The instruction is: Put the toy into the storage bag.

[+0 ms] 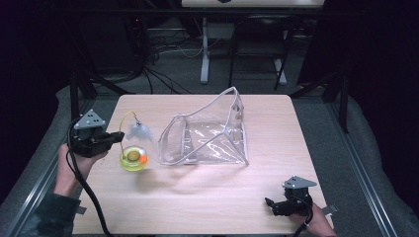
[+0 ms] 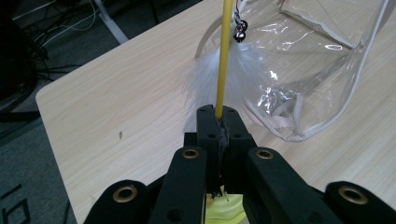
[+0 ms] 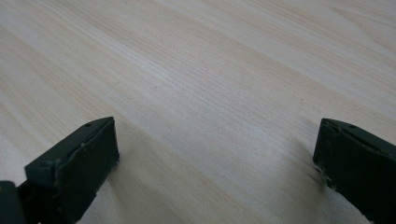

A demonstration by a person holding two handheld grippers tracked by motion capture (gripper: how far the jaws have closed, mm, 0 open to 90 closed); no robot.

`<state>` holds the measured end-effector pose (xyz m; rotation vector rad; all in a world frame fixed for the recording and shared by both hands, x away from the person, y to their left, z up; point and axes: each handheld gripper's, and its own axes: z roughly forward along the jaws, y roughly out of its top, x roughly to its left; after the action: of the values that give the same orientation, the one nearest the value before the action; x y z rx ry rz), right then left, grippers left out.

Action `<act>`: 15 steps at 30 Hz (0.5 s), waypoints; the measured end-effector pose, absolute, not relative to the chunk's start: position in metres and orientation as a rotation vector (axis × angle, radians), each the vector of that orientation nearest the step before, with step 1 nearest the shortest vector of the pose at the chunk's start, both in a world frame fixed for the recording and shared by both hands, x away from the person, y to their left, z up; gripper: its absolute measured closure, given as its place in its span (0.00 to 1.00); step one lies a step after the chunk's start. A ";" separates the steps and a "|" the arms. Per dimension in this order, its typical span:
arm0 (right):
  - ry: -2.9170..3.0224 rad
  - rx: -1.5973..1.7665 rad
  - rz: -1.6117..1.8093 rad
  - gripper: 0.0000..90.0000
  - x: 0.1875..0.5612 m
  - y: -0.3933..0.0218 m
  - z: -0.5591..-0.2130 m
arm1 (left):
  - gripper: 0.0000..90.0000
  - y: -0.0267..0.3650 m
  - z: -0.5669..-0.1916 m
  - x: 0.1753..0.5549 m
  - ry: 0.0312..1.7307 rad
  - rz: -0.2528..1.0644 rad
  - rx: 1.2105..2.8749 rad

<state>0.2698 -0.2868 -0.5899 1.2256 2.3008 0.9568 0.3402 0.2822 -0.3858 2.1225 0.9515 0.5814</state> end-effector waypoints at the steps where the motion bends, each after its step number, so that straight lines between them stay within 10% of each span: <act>1: 2.301 1.226 0.957 0.00 0.270 -0.287 -0.590 | 0.99 0.282 -0.386 0.340 0.952 0.581 2.123; 15: 2.301 1.226 0.957 0.00 0.270 -0.287 -0.590 | 0.99 0.282 -0.365 0.343 0.932 0.587 2.157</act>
<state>0.2698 -0.2867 -0.5899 1.2259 2.3011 0.9568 0.3428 0.2819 -0.3647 2.1565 0.9320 0.5871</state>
